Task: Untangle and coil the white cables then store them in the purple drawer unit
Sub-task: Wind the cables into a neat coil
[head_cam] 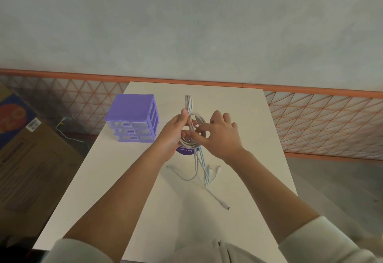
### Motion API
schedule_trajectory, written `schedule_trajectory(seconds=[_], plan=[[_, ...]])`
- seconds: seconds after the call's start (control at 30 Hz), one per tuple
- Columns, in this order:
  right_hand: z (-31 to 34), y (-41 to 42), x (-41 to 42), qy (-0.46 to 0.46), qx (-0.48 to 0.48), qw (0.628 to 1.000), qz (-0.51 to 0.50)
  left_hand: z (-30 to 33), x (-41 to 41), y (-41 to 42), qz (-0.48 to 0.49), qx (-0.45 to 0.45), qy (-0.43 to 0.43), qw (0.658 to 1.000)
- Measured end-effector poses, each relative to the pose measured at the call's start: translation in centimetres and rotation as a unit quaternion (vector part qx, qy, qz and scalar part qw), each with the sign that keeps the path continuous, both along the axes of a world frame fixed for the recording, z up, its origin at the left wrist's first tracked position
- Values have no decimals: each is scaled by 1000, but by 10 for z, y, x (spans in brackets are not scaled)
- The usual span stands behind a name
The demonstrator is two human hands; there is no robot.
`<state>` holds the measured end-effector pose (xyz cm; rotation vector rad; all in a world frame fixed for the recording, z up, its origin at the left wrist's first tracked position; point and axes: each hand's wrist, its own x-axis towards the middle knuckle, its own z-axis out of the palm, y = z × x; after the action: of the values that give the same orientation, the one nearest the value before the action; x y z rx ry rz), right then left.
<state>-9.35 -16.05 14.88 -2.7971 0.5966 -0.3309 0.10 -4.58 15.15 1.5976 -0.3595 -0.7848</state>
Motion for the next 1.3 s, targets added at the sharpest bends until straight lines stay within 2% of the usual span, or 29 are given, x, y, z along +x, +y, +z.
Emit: schedule_trajectory(seconds=[0.1, 0.33, 0.43, 0.53, 0.63, 0.87, 0.93, 0.97, 1.0, 1.07, 1.1, 1.13, 1.2, 1.3], plan=[[4, -1, 0, 3, 72, 997, -6, 0, -2, -1, -20, 6, -9, 1000], [8, 2, 2, 13, 128, 991, -25, 1, -5, -2, -41, -6, -15, 999], [10, 5, 5, -7, 221, 974, -56, -2, -3, -1, -52, -9, -26, 998], [10, 8, 9, -56, 387, 915, -98, 1, -4, -2, -43, -3, -41, 998], [19, 5, 5, -27, 520, 847, -105, 0, -2, -1, -40, 16, -71, 997], [32, -13, -3, 31, 706, 700, -106, -2, -2, 1, -20, 13, -72, 997], [38, -15, -5, 35, 730, 675, -104, -1, 0, 1, -30, 8, -95, 995], [41, -15, -5, 40, 725, 681, -96, -1, 2, 1, -31, 10, -109, 994], [43, -13, -5, 48, 702, 706, -83, 1, 2, 1, -28, 12, -123, 992], [44, -12, -3, 58, 613, 786, -59, 1, 6, 2, -23, 17, -154, 988], [43, -11, -1, 51, 574, 816, -52, -2, 9, 2, -18, 20, -170, 985], [43, -10, 0, 40, 553, 831, -46, -4, 11, 3, -15, 24, -186, 982], [40, -9, 3, 15, 550, 834, -40, -6, 14, 5, -14, 40, -212, 976], [40, -10, 4, -5, 579, 814, -37, 0, 12, 8, -23, 51, -242, 969]])
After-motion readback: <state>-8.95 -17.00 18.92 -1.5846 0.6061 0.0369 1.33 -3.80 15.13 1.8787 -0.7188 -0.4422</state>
